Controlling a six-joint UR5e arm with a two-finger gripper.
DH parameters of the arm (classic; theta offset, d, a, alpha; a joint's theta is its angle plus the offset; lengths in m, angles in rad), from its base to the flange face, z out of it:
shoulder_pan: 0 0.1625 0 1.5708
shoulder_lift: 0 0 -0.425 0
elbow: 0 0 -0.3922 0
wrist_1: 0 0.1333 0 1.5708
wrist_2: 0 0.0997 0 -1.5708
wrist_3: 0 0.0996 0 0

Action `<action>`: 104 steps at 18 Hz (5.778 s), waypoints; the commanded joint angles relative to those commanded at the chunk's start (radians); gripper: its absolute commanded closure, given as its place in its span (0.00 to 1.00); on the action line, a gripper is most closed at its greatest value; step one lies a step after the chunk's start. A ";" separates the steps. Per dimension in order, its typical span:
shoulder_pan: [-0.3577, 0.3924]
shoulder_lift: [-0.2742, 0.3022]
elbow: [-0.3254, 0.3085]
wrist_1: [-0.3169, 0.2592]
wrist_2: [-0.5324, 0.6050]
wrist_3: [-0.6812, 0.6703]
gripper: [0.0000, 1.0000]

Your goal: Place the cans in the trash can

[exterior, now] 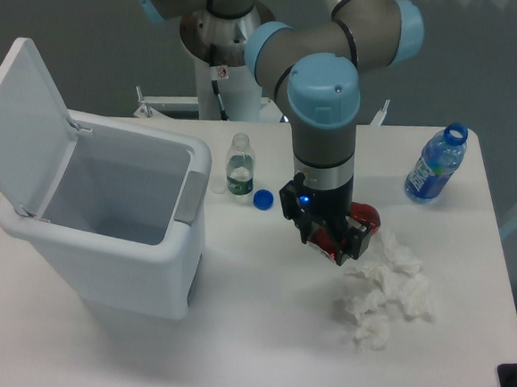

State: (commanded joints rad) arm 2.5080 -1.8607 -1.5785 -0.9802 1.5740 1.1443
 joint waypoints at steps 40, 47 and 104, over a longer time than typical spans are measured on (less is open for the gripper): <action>-0.034 0.273 0.054 0.008 -0.477 -0.871 0.38; -0.142 0.287 0.025 0.006 -0.480 -0.900 0.38; -0.041 0.144 0.026 0.014 0.001 -0.054 0.00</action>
